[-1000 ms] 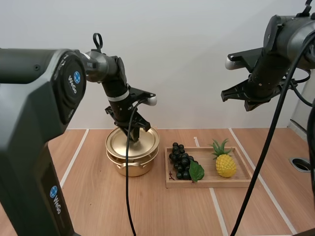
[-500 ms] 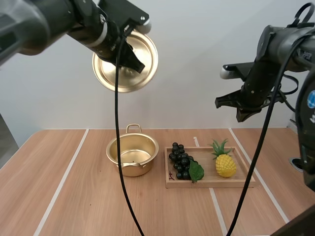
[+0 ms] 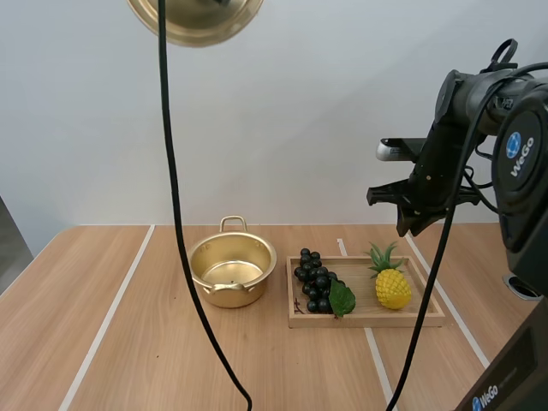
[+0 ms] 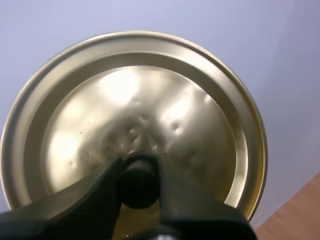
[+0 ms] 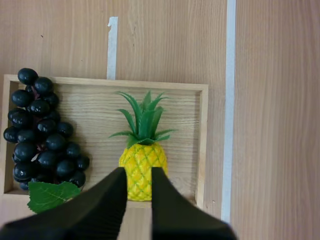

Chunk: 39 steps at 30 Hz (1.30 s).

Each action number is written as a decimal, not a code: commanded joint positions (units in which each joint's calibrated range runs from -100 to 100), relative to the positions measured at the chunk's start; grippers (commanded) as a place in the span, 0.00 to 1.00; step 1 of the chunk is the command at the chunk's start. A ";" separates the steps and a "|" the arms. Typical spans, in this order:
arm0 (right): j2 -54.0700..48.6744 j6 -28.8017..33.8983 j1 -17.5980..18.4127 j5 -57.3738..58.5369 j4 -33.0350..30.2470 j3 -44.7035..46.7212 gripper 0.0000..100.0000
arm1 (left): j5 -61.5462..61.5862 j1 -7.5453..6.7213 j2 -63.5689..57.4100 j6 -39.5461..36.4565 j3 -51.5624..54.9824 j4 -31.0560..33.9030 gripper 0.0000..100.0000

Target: Open the pot, put the pineapple inside, and close it

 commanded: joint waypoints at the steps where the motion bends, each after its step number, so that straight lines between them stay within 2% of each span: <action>1: -0.35 -0.09 -0.22 0.58 1.69 -0.12 0.76 | 4.58 -0.10 1.54 -0.23 -8.55 -0.87 0.00; 3: -0.11 -0.09 -0.22 0.58 2.33 -0.12 0.82 | 8.10 -0.10 2.86 -0.23 -13.52 -0.87 0.00; 8: 1.00 -0.09 -0.22 0.58 2.90 1.66 0.82 | 19.52 -0.10 6.32 -1.01 -25.19 -2.45 0.00; 13: 1.54 -0.34 -0.22 -3.68 2.90 8.42 0.82 | 28.41 -0.10 9.74 -4.07 -32.34 -3.59 0.00; 24: 1.62 -2.15 -0.22 -18.67 2.90 17.68 0.82 | 31.67 -0.10 11.69 -4.52 -32.96 -3.96 0.00; 39: 9.13 -2.15 -0.22 -20.62 3.00 17.80 0.82 | 31.67 -0.10 12.03 -4.54 -32.96 -3.96 0.00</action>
